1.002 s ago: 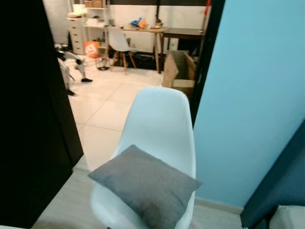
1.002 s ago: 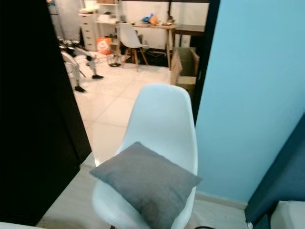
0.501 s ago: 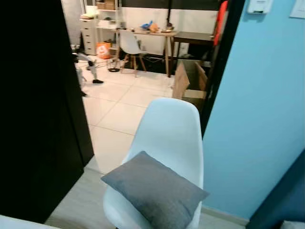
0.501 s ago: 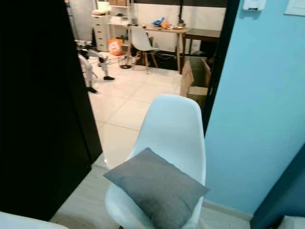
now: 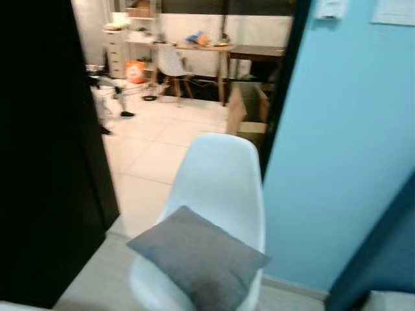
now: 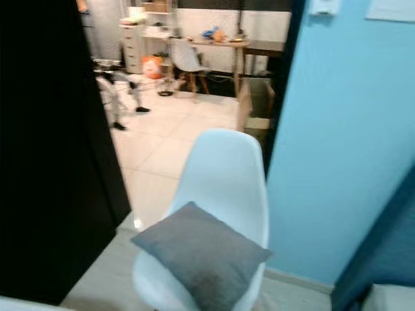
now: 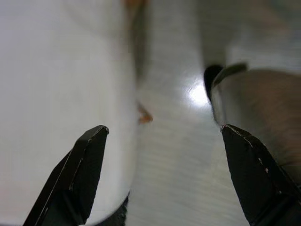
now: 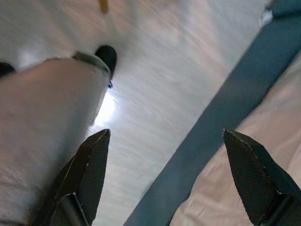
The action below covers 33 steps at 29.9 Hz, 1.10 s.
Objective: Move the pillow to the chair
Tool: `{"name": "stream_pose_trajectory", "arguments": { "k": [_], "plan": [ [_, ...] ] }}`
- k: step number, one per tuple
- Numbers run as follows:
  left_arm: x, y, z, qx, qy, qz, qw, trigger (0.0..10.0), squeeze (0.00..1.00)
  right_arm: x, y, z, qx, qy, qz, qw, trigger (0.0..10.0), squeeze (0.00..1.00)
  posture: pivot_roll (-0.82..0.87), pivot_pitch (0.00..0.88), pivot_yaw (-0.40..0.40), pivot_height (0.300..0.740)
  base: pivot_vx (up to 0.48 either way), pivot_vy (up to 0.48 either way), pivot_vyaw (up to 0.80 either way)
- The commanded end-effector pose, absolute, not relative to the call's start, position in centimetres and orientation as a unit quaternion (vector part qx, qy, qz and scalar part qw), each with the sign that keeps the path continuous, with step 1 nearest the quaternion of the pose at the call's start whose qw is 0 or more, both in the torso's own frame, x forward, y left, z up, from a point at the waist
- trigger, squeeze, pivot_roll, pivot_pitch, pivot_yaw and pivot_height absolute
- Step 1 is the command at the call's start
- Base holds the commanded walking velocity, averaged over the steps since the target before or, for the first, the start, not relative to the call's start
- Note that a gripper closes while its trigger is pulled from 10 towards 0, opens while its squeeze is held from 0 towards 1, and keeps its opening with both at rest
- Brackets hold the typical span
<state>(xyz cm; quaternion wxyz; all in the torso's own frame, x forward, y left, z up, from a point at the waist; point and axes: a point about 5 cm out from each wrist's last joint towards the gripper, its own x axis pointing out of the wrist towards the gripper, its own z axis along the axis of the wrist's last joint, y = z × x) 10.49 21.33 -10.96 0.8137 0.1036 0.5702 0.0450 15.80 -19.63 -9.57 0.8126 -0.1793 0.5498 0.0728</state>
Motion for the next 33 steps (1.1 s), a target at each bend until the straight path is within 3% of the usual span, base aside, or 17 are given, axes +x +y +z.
{"name": "stream_pose_trajectory", "arguments": {
  "k": [1,33],
  "plan": [
    [10.55,21.21,-10.96,0.105,0.569,0.038,0.815,10.0,0.00,15.37,-19.51,-9.76,-0.168,0.558,0.070,0.810,10.0,0.00,0.05,0.019,-0.049,0.740,0.000,0.000,-0.79],
    [11.51,21.83,-10.51,0.182,0.543,0.041,0.819,10.0,0.00,15.08,-19.39,-9.89,-0.162,0.561,0.068,0.809,10.0,0.00,0.05,0.025,-0.039,0.740,0.000,0.000,-0.80]
  ]
}}
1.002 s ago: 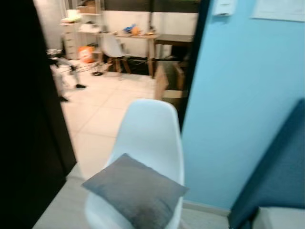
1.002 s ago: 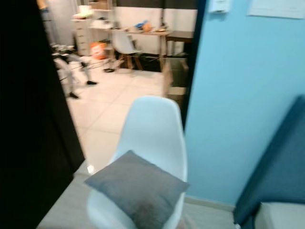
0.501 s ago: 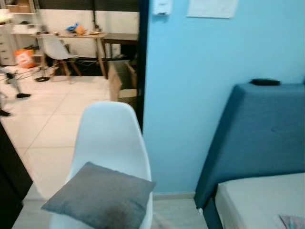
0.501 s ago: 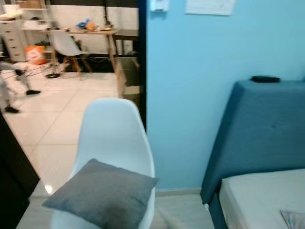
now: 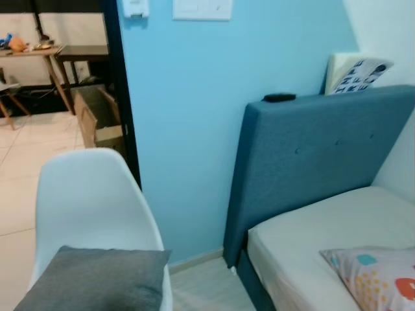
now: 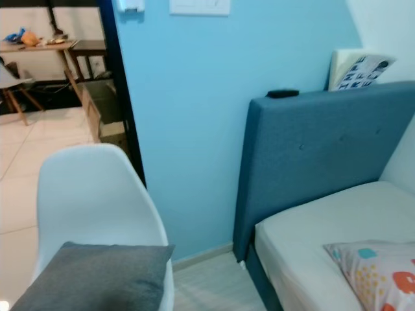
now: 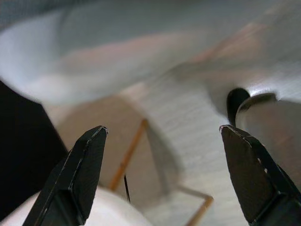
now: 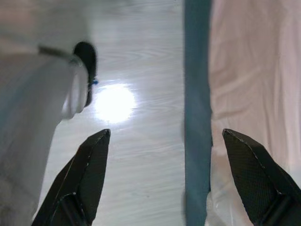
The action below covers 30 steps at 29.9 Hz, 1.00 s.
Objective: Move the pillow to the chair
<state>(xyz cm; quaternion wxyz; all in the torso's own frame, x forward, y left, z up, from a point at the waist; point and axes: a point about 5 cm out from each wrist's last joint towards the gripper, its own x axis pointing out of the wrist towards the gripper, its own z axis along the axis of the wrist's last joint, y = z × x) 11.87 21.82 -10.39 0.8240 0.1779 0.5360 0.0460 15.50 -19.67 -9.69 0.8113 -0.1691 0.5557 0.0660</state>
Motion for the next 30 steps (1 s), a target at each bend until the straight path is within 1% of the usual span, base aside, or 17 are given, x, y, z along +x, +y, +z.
{"name": "stream_pose_trajectory", "arguments": {
  "k": [1,6,7,30],
  "plan": [
    [11.5,21.8,-10.5,0.180,0.544,0.042,0.819,10.0,0.00,15.1,-19.4,-9.9,-0.163,0.561,0.067,0.809,10.0,0.00,0.05,0.023,-0.040,0.740,0.000,0.000,-0.80],
    [11.5,21.7,-10.6,0.162,0.548,0.043,0.820,10.0,0.00,15.1,-19.5,-9.9,-0.164,0.561,0.067,0.809,10.0,0.00,0.04,0.024,-0.042,0.740,0.000,0.000,-0.80],
    [11.5,21.6,-10.6,0.147,0.547,0.042,0.823,10.0,0.00,15.0,-19.5,-9.9,-0.165,0.561,0.066,0.809,10.0,0.00,0.04,0.025,-0.042,0.740,0.000,0.000,-0.80],
    [12.2,20.6,-10.5,0.096,0.533,0.031,0.840,10.0,0.00,15.2,-19.7,-9.8,-0.167,0.558,0.059,0.811,10.0,0.00,0.04,0.029,-0.041,0.740,0.000,0.000,-0.80]
  ]
}}
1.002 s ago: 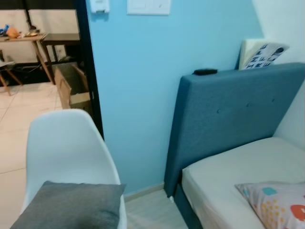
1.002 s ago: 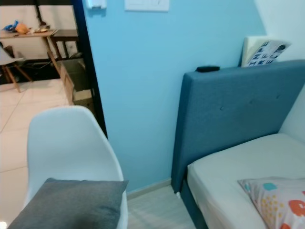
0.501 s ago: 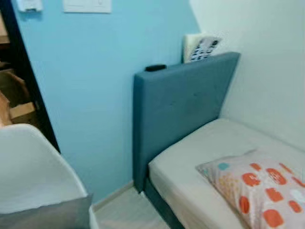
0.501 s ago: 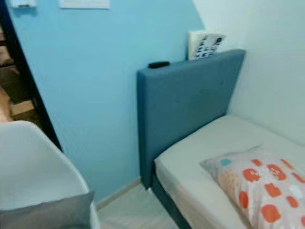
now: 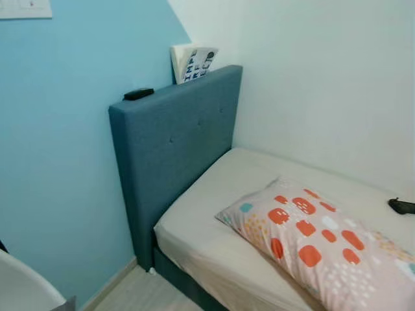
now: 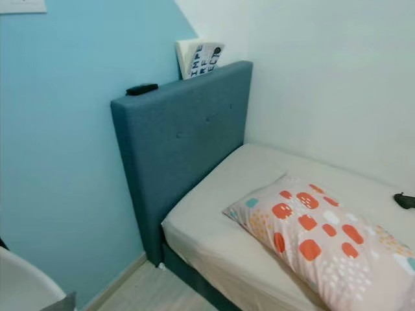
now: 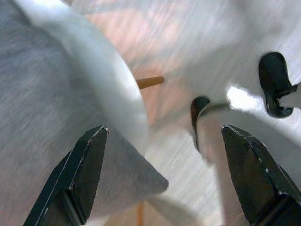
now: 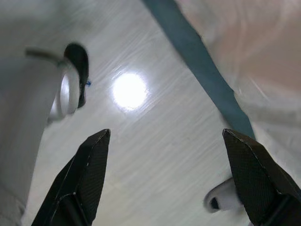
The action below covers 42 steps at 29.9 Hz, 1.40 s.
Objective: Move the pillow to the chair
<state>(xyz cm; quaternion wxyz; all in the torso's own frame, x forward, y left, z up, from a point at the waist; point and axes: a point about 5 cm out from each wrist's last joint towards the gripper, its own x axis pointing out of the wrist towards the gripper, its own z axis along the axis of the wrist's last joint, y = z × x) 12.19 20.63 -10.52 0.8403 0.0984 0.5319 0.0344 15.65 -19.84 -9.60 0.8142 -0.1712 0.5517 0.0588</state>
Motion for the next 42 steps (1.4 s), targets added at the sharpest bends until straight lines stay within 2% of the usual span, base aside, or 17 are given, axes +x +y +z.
{"name": "stream_pose_trajectory", "arguments": {
  "k": [1,12,36,42],
  "plan": [
    [12.25,20.57,-10.52,0.096,0.533,0.031,0.840,10.0,0.00,15.20,-19.71,-9.80,-0.167,0.558,0.059,0.811,10.0,0.00,0.04,0.029,-0.041,0.740,0.000,0.000,-0.80],
    [12.93,20.17,-10.32,0.084,0.517,0.019,0.852,10.0,0.00,15.19,-19.81,-9.79,-0.169,0.557,0.058,0.811,10.0,0.00,0.03,0.020,-0.037,0.740,0.000,0.000,-0.80],
    [13.07,19.89,-10.32,0.078,0.515,0.021,0.853,10.0,0.00,15.26,-20.13,-9.71,-0.163,0.554,0.048,0.815,10.0,0.00,0.02,0.021,-0.039,0.740,0.000,0.000,-0.80],
    [13.07,19.93,-10.32,0.078,0.516,0.021,0.853,10.0,0.00,15.51,-20.16,-9.60,-0.168,0.546,0.048,0.819,10.0,0.00,0.02,0.020,-0.041,0.740,0.000,0.000,0.00]
  ]
}}
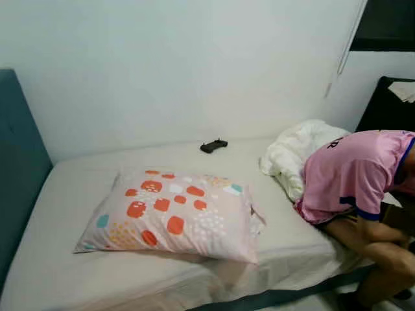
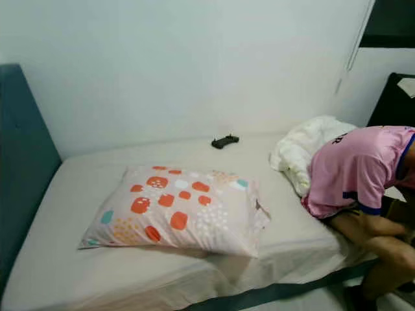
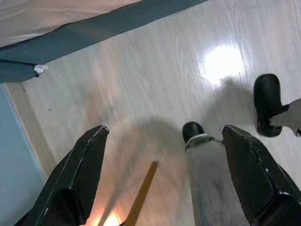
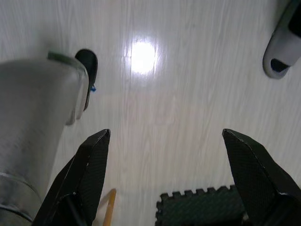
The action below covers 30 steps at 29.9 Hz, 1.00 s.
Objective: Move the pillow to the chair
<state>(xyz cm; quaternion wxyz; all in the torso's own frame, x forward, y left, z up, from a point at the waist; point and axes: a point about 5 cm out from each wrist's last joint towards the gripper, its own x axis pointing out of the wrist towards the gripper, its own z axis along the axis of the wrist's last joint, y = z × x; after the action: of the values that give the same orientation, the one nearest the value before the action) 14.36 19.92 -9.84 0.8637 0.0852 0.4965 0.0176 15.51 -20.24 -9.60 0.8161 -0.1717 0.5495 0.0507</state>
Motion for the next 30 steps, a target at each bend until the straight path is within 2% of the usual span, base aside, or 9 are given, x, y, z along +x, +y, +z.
{"name": "stream_pose_trajectory", "arguments": {
  "k": [1,30],
  "plan": [
    [13.03,20.00,-10.32,0.080,0.517,0.022,0.852,10.0,0.00,15.53,-20.17,-9.59,-0.168,0.545,0.048,0.820,10.0,0.00,0.02,0.020,-0.041,0.740,0.289,0.000,0.00],
    [12.62,20.49,-10.39,0.085,0.524,0.031,0.847,10.0,0.00,15.58,-19.98,-9.60,-0.171,0.545,0.053,0.819,10.0,0.00,0.02,0.023,-0.039,0.740,0.431,0.000,0.00]
  ]
}}
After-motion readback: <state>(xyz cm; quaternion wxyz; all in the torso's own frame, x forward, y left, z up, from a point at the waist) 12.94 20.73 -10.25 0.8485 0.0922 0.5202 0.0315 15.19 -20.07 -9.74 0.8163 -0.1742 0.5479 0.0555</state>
